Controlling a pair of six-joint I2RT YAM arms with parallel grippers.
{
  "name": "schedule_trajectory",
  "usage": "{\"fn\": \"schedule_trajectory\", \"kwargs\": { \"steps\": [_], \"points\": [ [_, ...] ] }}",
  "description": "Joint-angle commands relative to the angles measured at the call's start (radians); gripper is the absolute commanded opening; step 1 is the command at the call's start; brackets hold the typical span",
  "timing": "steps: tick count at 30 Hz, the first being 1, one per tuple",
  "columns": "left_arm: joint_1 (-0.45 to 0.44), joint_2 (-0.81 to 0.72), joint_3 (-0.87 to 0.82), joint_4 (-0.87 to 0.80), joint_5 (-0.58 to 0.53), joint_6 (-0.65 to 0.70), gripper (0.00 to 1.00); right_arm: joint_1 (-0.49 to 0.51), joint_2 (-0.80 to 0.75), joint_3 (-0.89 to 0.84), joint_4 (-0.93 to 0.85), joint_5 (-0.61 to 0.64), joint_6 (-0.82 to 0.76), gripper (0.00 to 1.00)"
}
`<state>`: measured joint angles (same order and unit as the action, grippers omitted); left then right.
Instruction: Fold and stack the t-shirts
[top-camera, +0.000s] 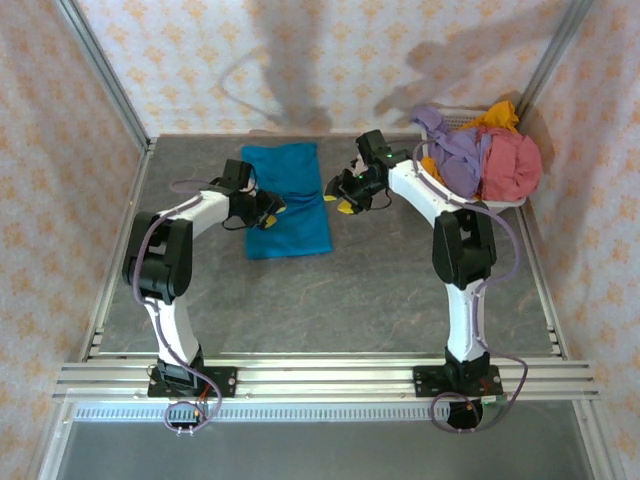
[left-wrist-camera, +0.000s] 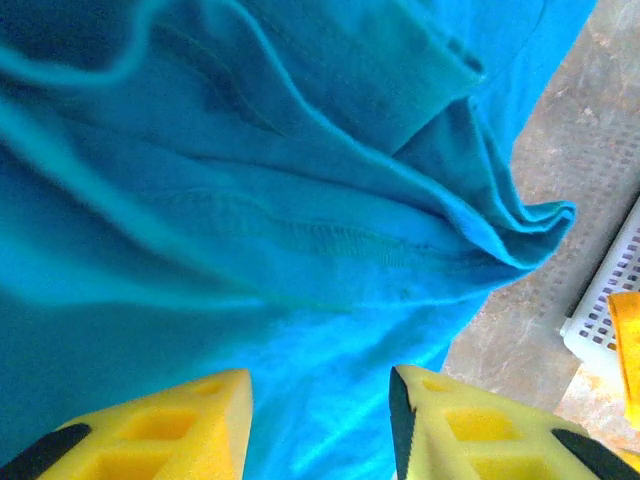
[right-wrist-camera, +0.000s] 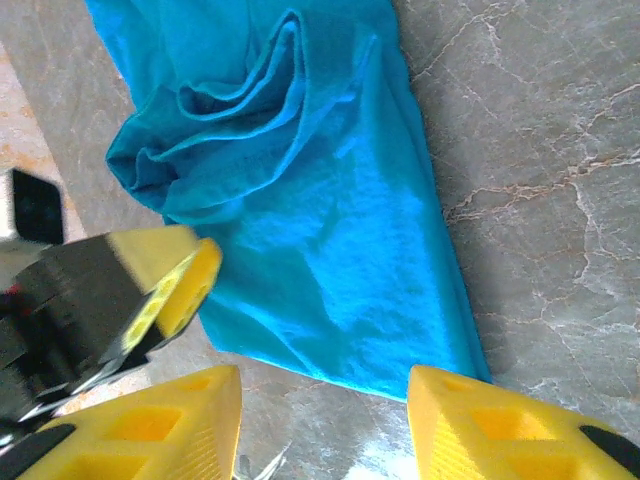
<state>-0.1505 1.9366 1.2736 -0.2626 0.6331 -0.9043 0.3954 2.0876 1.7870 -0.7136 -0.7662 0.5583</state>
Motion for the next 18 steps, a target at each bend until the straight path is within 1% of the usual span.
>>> {"fn": "schedule_trajectory", "kwargs": {
  "steps": [1,4,7,10,16,18],
  "points": [
    [-0.006,0.064,0.053,0.066,0.016,-0.047,0.42,-0.012,-0.064,-0.026,0.007,0.016,-0.025,0.47],
    [-0.004,0.126,0.121,0.066,0.008,-0.052,0.42,-0.012,-0.082,-0.048,0.006,0.018,-0.031,0.47],
    [0.002,0.203,0.255,0.040,0.007,-0.050,0.42,-0.011,-0.094,-0.081,0.017,0.012,-0.029,0.47],
    [0.012,0.273,0.386,0.035,0.020,-0.081,0.42,-0.012,-0.108,-0.122,0.029,0.009,-0.028,0.47],
    [0.037,0.378,0.627,-0.060,0.000,-0.083,0.42,-0.009,-0.113,-0.181,0.082,-0.010,0.003,0.47],
    [0.041,0.392,0.682,-0.098,-0.032,-0.067,0.42,-0.007,-0.103,-0.173,0.083,-0.013,0.005,0.47]
  ]
}}
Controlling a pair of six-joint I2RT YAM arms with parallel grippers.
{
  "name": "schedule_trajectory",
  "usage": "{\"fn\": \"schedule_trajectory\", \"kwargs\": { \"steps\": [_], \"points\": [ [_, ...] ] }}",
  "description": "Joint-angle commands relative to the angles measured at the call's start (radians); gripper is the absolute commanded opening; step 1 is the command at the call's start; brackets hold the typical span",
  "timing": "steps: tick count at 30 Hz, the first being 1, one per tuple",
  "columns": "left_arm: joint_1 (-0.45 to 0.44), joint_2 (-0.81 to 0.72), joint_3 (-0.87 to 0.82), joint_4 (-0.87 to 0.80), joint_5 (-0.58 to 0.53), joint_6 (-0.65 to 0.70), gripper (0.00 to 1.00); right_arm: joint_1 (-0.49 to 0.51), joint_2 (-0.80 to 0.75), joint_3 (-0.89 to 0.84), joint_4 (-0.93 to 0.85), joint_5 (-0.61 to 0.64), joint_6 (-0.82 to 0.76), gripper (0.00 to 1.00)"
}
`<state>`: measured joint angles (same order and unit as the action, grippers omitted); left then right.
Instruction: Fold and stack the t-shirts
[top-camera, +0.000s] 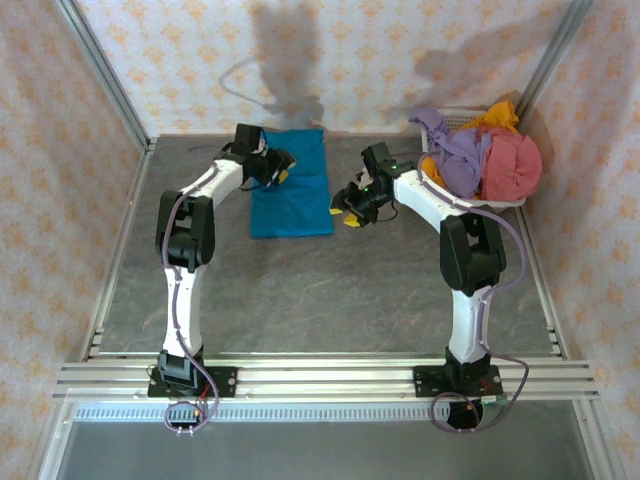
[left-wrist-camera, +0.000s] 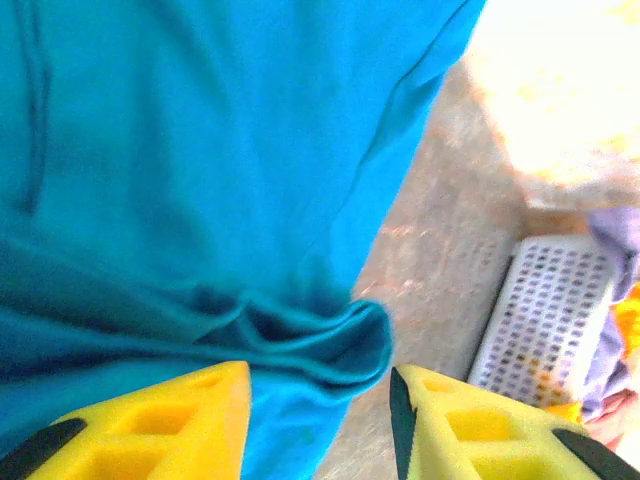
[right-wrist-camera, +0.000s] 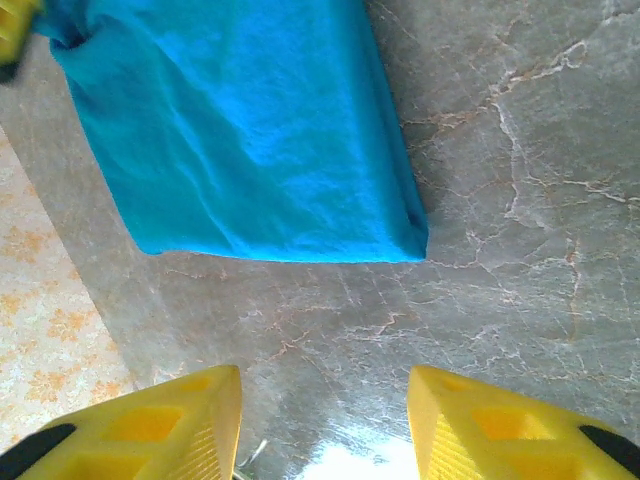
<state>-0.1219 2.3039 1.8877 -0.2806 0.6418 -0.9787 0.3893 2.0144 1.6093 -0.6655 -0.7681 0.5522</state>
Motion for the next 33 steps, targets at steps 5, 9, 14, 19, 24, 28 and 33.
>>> {"fn": "schedule_trajectory", "kwargs": {
  "steps": [5,9,14,19,24,28,33],
  "points": [
    [0.013,-0.021,0.070,-0.093,-0.156,0.060,0.42,0.013,0.008,0.042,0.036,-0.011,0.017,0.47],
    [0.012,-0.077,-0.027,-0.045,-0.149,0.052,0.42,0.026,0.039,0.067,0.055,-0.013,0.032,0.47],
    [-0.008,-0.193,-0.250,0.034,-0.105,0.051,0.44,0.048,0.107,0.140,0.061,-0.030,0.038,0.48],
    [0.002,-0.365,-0.537,0.080,-0.095,0.097,0.45,0.063,0.177,0.215,0.045,-0.040,0.037,0.48],
    [-0.008,-0.462,-0.652,0.055,-0.090,0.146,0.46,0.063,0.242,0.268,0.025,-0.028,0.025,0.48],
    [-0.008,-0.445,-0.682,0.068,-0.079,0.153,0.47,0.064,0.309,0.304,0.019,-0.030,0.022,0.48],
    [-0.001,-0.330,-0.653,0.028,-0.047,0.177,0.48,0.067,0.354,0.302,0.041,-0.043,0.023,0.48]
  ]
}}
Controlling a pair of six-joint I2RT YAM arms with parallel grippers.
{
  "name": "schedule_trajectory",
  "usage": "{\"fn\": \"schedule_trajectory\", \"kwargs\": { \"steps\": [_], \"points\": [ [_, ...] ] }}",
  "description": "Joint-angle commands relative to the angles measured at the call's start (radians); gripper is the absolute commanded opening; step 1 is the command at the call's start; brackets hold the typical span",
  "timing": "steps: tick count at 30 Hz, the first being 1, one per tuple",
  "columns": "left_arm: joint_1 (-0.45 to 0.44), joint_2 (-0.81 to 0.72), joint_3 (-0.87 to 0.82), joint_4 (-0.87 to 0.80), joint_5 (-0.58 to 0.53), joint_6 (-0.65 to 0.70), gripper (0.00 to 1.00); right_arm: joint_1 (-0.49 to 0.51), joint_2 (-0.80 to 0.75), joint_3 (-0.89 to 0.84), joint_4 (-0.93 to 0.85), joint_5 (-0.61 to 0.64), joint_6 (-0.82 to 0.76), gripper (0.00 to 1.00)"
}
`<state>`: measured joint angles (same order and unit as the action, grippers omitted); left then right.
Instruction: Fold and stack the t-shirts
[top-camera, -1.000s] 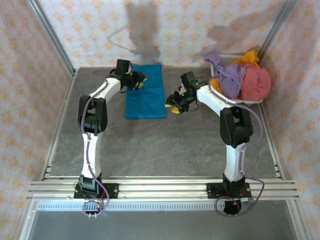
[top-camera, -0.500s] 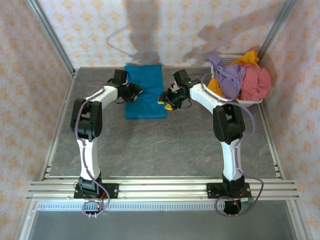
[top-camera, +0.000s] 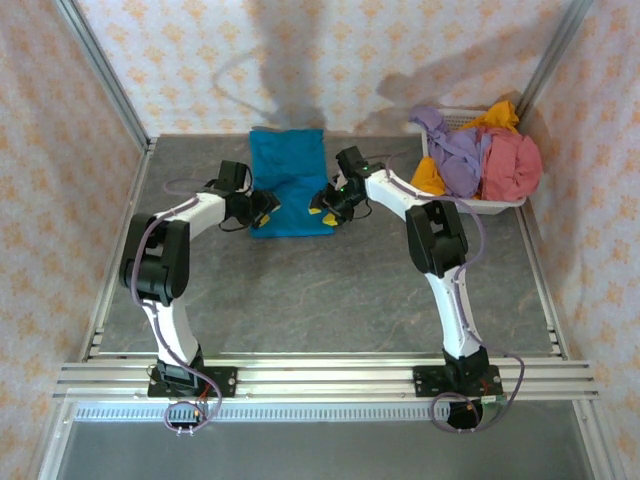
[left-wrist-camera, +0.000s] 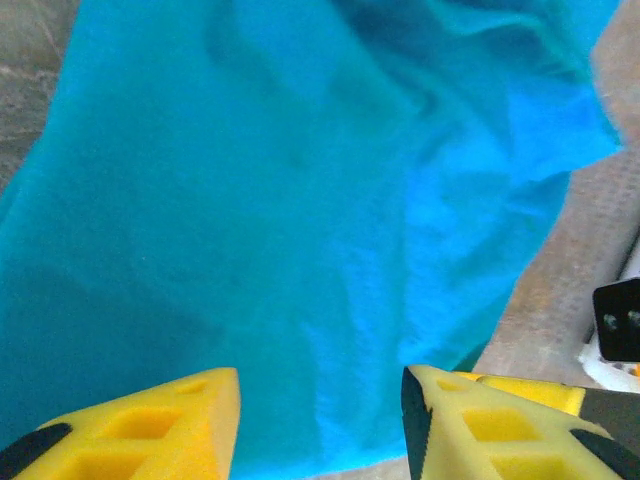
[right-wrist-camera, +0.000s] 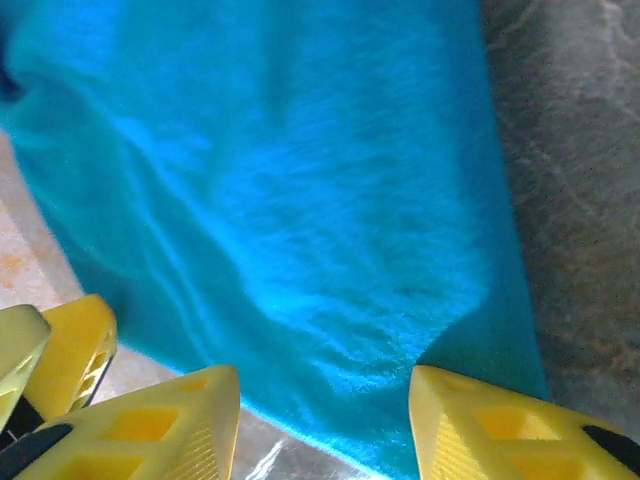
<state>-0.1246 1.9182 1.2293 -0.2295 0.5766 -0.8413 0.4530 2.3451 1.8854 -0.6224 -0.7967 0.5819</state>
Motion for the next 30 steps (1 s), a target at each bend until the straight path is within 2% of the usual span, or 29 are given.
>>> {"fn": "schedule_trajectory", "kwargs": {
  "steps": [1,8,17,23,27,30],
  "points": [
    [0.002,0.063,-0.001,-0.022,0.013,0.043,0.48,0.004,0.032,0.025,-0.006,-0.016,-0.009,0.48],
    [-0.001,0.038,-0.081,-0.013,0.009,0.063,0.48,0.006,0.014,-0.072,0.000,0.012,-0.031,0.48],
    [-0.023,-0.095,-0.260,0.049,0.021,0.034,0.49,0.031,-0.183,-0.429,0.100,0.041,-0.029,0.48],
    [-0.109,-0.215,-0.461,0.166,0.002,-0.056,0.49,0.072,-0.348,-0.695,0.159,0.060,-0.006,0.48],
    [-0.194,-0.340,-0.577,0.133,-0.081,-0.098,0.49,0.083,-0.478,-0.874,0.191,0.078,0.024,0.48],
    [-0.283,-0.437,-0.679,0.154,-0.110,-0.181,0.50,0.083,-0.570,-0.986,0.195,0.075,0.043,0.48]
  ]
}}
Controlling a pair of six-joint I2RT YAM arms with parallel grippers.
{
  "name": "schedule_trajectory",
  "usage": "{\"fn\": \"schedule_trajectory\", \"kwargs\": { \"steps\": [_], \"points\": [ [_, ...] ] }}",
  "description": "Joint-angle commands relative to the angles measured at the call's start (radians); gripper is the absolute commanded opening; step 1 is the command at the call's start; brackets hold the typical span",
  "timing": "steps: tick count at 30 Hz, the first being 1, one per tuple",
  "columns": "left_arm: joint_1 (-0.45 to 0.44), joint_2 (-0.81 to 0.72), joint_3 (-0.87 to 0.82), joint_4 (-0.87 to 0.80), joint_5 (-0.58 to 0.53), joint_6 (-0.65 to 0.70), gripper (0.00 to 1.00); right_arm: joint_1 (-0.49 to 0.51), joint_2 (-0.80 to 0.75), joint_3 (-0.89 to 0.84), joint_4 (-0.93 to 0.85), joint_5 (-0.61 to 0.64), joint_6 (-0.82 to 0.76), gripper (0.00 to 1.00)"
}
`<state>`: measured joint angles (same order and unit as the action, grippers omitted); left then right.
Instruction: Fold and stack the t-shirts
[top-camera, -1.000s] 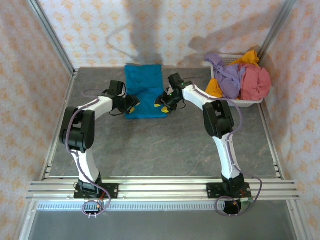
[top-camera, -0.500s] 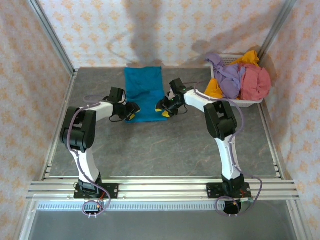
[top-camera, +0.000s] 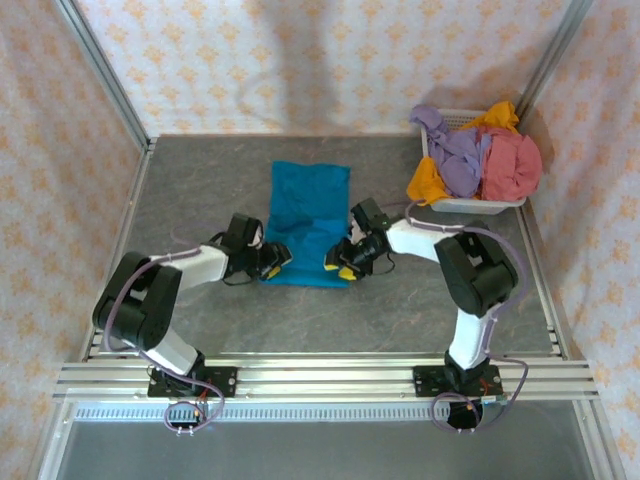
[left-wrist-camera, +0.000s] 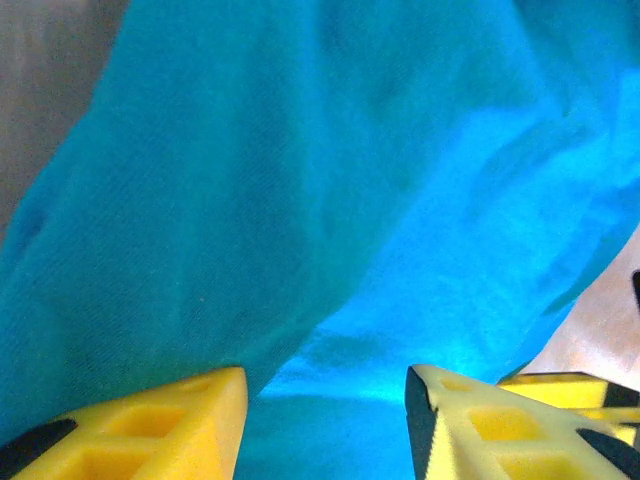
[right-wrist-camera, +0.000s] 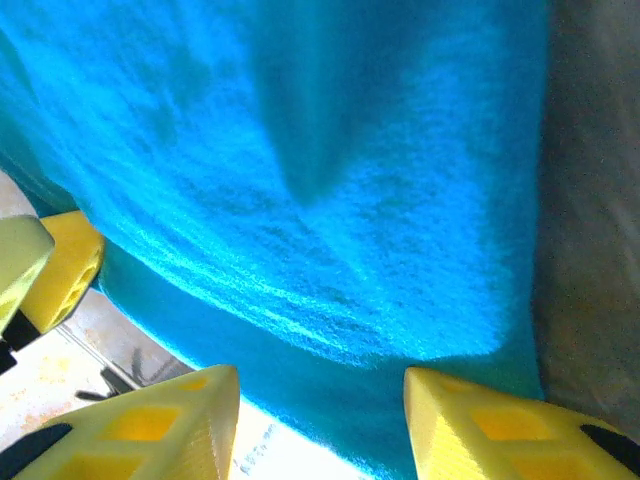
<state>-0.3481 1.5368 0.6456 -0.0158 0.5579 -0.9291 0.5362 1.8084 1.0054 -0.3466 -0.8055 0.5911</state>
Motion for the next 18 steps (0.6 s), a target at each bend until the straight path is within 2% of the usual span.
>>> {"fn": "schedule_trajectory", "kwargs": {
  "steps": [1,6,8,13,18],
  "points": [
    [-0.092,-0.085,-0.128,-0.052,-0.099,-0.127,0.50,0.001,-0.061,-0.138,-0.081,0.078,0.040,0.48],
    [-0.285,-0.320,-0.258,-0.123,-0.214,-0.305,0.50,0.004,-0.246,-0.257,-0.191,0.073,0.020,0.49],
    [-0.333,-0.435,-0.282,-0.160,-0.259,-0.359,0.51,0.004,-0.333,-0.283,-0.245,0.088,0.018,0.49],
    [-0.353,-0.660,-0.238,-0.394,-0.337,-0.372,0.52,0.005,-0.513,-0.311,-0.349,0.124,0.030,0.50],
    [-0.352,-0.712,-0.215,-0.543,-0.330,-0.348,0.52,0.004,-0.541,-0.345,-0.361,0.131,0.050,0.49]
  ]
}}
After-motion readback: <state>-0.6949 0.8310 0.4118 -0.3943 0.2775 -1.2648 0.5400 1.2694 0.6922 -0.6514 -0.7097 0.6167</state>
